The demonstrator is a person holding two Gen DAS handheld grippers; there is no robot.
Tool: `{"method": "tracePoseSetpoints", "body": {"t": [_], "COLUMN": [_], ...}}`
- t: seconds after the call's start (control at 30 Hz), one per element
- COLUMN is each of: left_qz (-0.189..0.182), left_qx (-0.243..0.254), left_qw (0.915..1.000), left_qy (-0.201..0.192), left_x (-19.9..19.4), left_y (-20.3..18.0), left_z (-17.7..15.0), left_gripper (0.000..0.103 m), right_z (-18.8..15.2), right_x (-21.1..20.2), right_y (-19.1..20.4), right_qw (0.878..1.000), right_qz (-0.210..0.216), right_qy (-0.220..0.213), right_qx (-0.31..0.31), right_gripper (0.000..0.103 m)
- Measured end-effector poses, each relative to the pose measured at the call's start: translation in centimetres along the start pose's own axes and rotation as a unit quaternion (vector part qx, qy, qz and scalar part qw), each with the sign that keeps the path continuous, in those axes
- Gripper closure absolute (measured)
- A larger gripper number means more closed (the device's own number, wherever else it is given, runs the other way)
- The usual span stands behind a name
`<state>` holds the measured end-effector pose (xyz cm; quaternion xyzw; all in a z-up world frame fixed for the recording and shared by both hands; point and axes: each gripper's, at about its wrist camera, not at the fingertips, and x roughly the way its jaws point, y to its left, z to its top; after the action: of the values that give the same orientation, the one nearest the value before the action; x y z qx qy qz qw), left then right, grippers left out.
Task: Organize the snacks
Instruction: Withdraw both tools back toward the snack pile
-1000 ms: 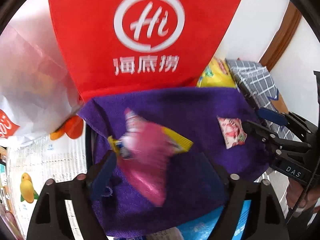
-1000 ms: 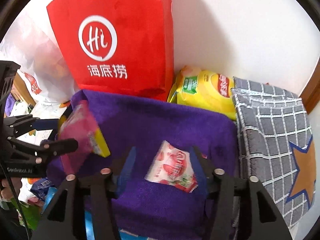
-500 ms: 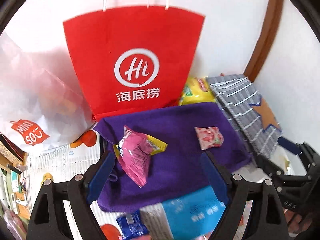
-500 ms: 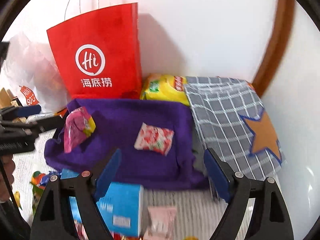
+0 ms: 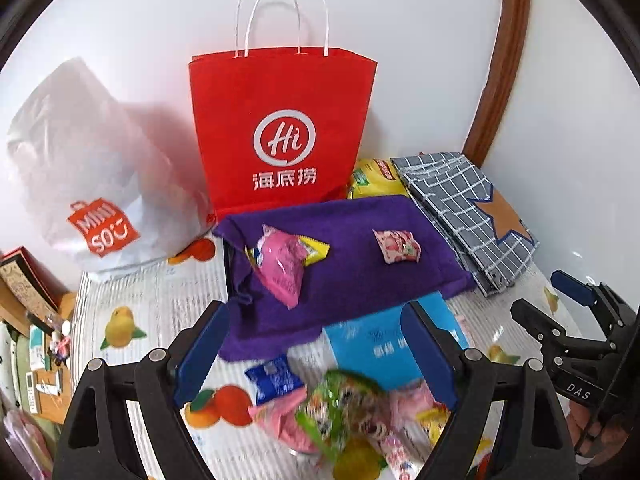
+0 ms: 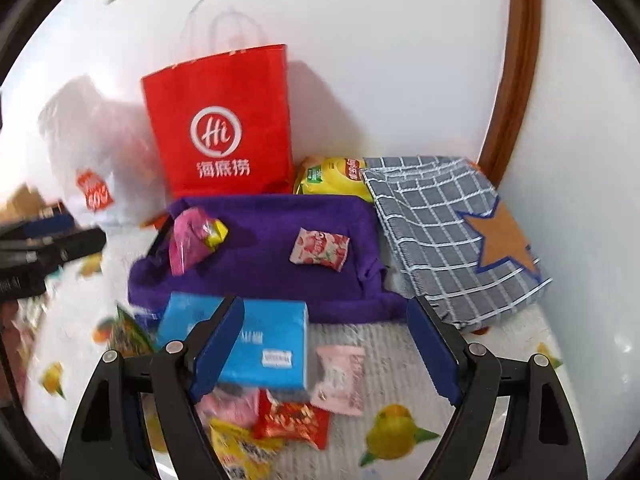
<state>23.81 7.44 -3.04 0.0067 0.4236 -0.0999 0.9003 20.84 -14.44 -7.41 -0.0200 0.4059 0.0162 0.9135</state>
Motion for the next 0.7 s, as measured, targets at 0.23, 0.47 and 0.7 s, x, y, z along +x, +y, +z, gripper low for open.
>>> {"method": "tracePoseSetpoints", "body": {"t": [0.23,0.47,0.7], "left_qz": [-0.014,-0.012,0.013], "left_qx": [-0.002,-0.006,-0.026], "left_qw": [0.9998,0.9998,0.9994], "left_qy": [0.017,0.018,0.017], "left_x": [-1.0,-2.1,-2.5], "left_y": [0.3,-0.2,-0.3], "left_z": [-1.9,-3.6,-5.9], "left_gripper": [0.016,0.016,0.016], "right_z": [-2.0,-3.7,-5.4], "right_x": [-1.8,-3.3,-3.3], "right_y": [1.0,1.5,0.9], "right_qw": [1.000,1.000,0.999], "right_qz": [0.002,0.016,0.030], "right_qy": [0.001,-0.001,0.009], "right_qx": [0.004,0.010,0.017], "right_gripper": [0.020,0.020,0.025]}}
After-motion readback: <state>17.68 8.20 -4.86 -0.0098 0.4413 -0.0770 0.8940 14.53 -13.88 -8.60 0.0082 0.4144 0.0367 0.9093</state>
